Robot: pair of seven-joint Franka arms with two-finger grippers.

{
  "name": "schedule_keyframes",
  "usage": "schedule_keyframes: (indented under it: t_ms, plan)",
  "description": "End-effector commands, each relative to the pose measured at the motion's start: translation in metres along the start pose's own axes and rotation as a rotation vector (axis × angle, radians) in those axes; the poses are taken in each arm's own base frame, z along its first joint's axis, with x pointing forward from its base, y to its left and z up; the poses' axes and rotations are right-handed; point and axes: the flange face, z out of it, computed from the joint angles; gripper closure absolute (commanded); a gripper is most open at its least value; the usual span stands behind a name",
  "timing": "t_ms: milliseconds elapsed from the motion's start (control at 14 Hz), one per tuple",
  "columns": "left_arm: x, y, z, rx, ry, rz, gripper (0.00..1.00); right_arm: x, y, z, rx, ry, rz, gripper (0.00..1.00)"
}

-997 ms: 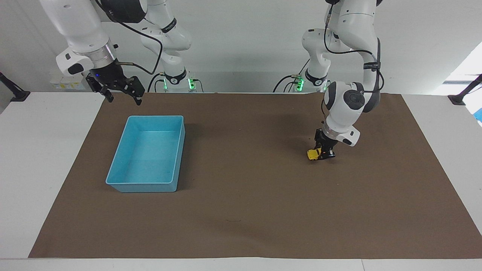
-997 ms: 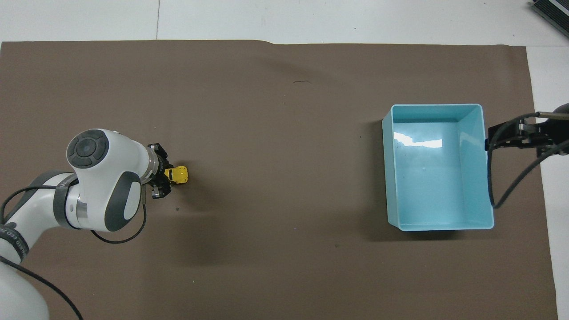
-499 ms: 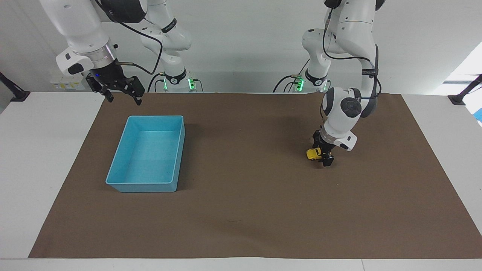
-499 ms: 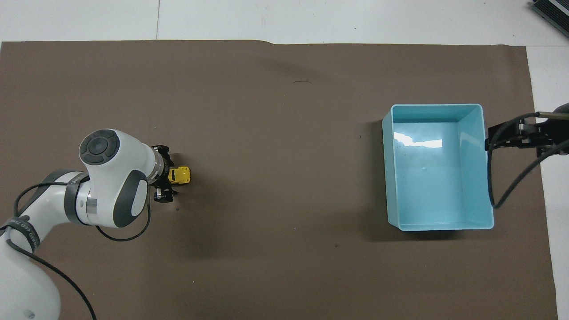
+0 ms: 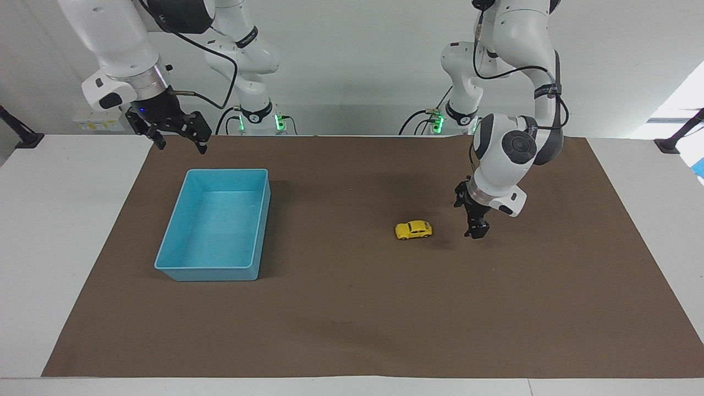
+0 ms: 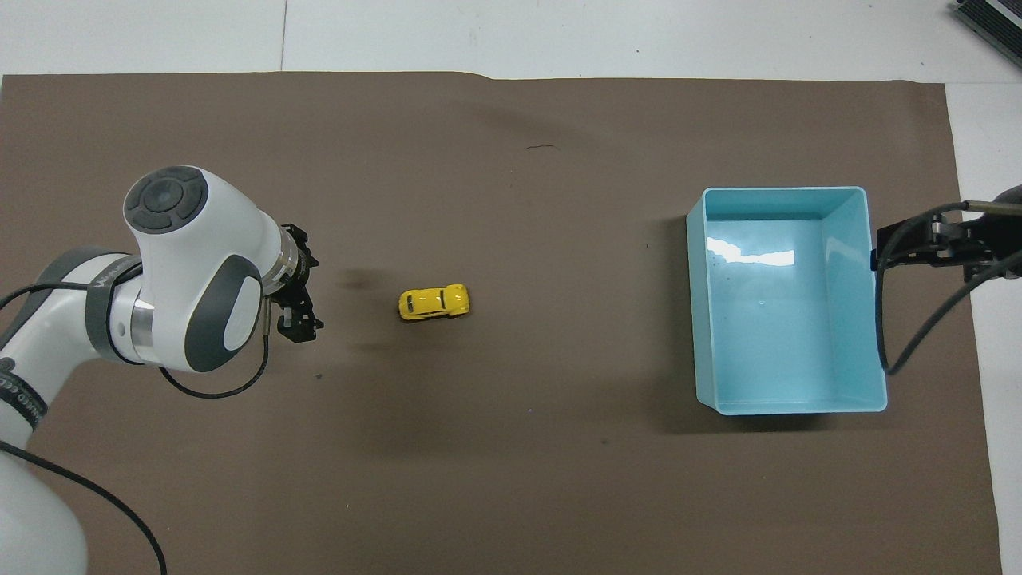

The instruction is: Wind up and store yellow beetle car

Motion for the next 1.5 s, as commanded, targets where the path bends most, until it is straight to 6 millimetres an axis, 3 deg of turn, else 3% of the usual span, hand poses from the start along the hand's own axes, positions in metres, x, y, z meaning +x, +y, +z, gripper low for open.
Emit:
schedule_keyframes:
  t_ms: [0,285,712,855,1139,1282,1424]
  plan:
    - [-0.003,0.001,0.0,0.007,0.012,-0.007,0.0,0.001,0.001,-0.002,0.011,-0.009,-0.018,0.0]
    - [-0.004,0.008,-0.006,-0.017,0.011,0.014,0.0,0.001,0.001,-0.003,0.011,-0.007,-0.018,0.0]
    - [0.001,0.027,-0.053,-0.114,-0.02,0.061,0.0,0.001,0.001,-0.003,0.011,-0.007,-0.018,0.0]
    - [-0.001,0.027,-0.059,-0.124,-0.016,0.171,0.0,0.001,0.001,-0.002,0.011,-0.009,-0.018,0.0]
    - [0.001,0.017,-0.095,-0.174,0.001,0.537,0.0,0.001,0.001,-0.002,0.011,-0.009,-0.018,0.0]
    - [0.004,0.013,-0.109,-0.197,0.009,0.63,0.0,0.001,0.001,-0.003,0.011,-0.007,-0.018,0.0]
    - [0.018,0.015,-0.121,-0.215,0.025,0.745,0.0,0.001,0.001,-0.002,0.011,-0.012,-0.016,0.0]
